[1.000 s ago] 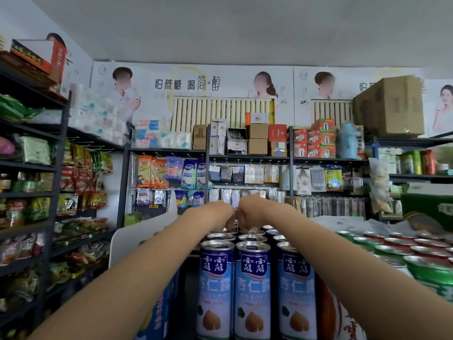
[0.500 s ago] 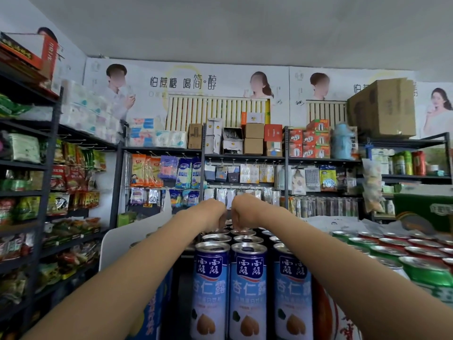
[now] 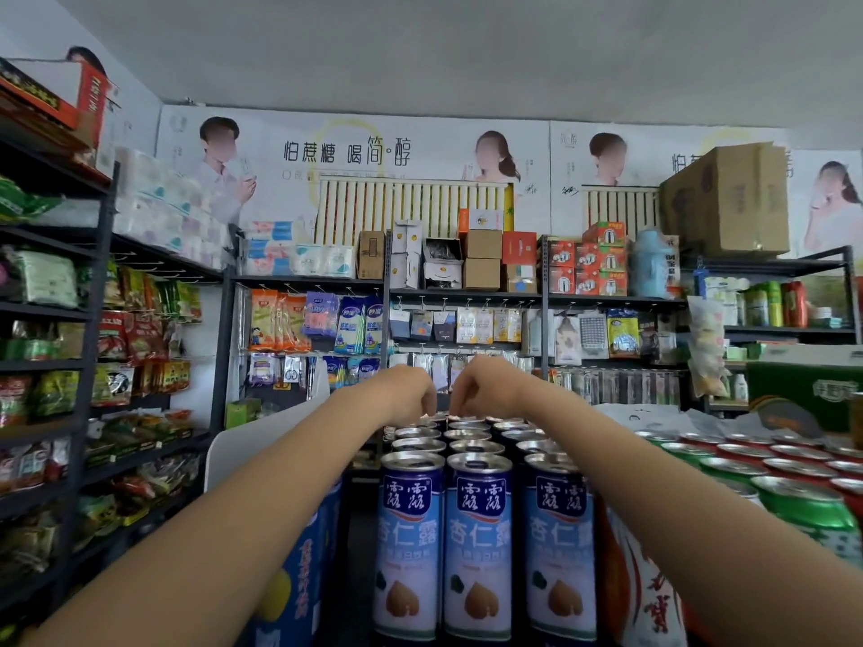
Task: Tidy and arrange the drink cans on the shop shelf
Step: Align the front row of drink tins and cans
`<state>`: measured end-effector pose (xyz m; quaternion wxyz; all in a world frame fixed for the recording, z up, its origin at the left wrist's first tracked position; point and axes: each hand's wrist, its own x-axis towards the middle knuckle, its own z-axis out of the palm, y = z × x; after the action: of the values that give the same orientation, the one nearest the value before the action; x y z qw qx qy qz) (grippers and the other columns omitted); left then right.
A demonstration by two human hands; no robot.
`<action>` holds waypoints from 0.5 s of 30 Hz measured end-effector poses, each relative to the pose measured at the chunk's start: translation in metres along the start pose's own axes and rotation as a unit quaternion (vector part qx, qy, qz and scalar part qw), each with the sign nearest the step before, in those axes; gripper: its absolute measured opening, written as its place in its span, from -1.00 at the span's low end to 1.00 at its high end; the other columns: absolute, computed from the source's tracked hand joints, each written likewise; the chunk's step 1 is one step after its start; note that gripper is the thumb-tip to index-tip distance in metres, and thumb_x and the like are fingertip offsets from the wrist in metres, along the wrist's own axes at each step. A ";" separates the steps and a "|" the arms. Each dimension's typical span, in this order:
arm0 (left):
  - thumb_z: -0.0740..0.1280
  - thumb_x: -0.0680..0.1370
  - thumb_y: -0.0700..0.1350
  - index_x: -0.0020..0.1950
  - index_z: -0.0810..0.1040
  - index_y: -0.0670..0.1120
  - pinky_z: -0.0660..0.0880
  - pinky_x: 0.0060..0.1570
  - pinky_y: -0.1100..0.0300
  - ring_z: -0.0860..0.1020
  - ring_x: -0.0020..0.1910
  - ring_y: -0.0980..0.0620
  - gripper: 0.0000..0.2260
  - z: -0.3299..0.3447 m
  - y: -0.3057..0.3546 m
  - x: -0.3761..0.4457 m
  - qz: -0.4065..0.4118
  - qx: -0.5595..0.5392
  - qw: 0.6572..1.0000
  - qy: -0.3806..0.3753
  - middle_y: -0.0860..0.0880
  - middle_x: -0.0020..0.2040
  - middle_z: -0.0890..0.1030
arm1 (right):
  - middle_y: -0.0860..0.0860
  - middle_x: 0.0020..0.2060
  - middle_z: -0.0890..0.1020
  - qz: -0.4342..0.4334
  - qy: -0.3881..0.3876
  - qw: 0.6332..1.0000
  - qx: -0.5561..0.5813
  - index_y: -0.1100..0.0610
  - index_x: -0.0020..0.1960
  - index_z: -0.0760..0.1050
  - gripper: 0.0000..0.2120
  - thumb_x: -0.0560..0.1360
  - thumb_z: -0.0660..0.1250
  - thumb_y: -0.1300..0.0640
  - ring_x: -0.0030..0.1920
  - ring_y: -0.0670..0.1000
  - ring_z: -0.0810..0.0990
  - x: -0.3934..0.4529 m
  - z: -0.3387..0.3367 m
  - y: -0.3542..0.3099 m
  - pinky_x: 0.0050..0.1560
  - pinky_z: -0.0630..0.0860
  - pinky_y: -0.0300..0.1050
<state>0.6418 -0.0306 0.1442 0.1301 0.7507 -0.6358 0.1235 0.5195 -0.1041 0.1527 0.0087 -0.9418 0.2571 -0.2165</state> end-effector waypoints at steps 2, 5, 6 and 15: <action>0.18 0.55 -0.29 0.14 0.57 -0.09 0.45 0.08 0.20 0.52 0.12 -0.03 -0.74 -0.002 0.000 -0.007 0.003 0.012 1.000 -0.005 -0.05 0.18 0.54 | 0.05 -0.03 0.66 -0.002 -0.005 1.000 -0.001 0.19 -0.02 0.64 -0.80 0.49 0.27 0.34 -0.11 -0.06 0.53 -0.008 -0.003 -0.002 -0.01 0.47 -0.23; 0.18 0.57 -0.24 0.15 0.57 -0.10 0.44 0.11 0.18 0.51 0.12 -0.02 -0.76 -0.005 0.001 -0.020 0.018 0.022 0.999 -0.018 -0.05 0.18 0.55 | 0.05 0.00 0.65 -0.008 -0.012 1.000 0.000 0.18 0.00 0.63 -0.81 0.50 0.27 0.32 -0.09 -0.06 0.53 -0.019 -0.003 -0.005 0.01 0.46 -0.22; 0.18 0.57 -0.21 0.16 0.57 -0.11 0.44 0.11 0.18 0.52 0.10 -0.01 -0.77 -0.007 0.001 -0.024 0.025 0.023 0.999 -0.022 -0.06 0.17 0.56 | 0.04 -0.01 0.65 -0.013 -0.011 1.000 0.007 0.18 0.01 0.63 -0.81 0.51 0.26 0.30 -0.09 -0.06 0.53 -0.024 -0.005 -0.006 0.02 0.47 -0.21; 0.10 0.61 0.04 -0.04 0.45 -0.03 0.38 -0.10 0.18 0.41 -0.19 0.05 -0.79 -0.001 0.001 -0.063 0.036 -0.052 0.996 -0.058 -0.02 -0.16 0.46 | -0.10 -0.21 0.54 -0.030 -0.046 0.998 -0.013 0.23 0.12 0.58 -0.75 0.57 0.22 0.12 -0.30 -0.22 0.41 -0.066 -0.003 -0.026 -0.19 0.34 -0.28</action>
<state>0.6308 0.0276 0.1232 0.1268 0.7255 -0.6745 0.0512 0.4796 -0.0496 0.1323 0.0017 -0.9580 0.2314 -0.1692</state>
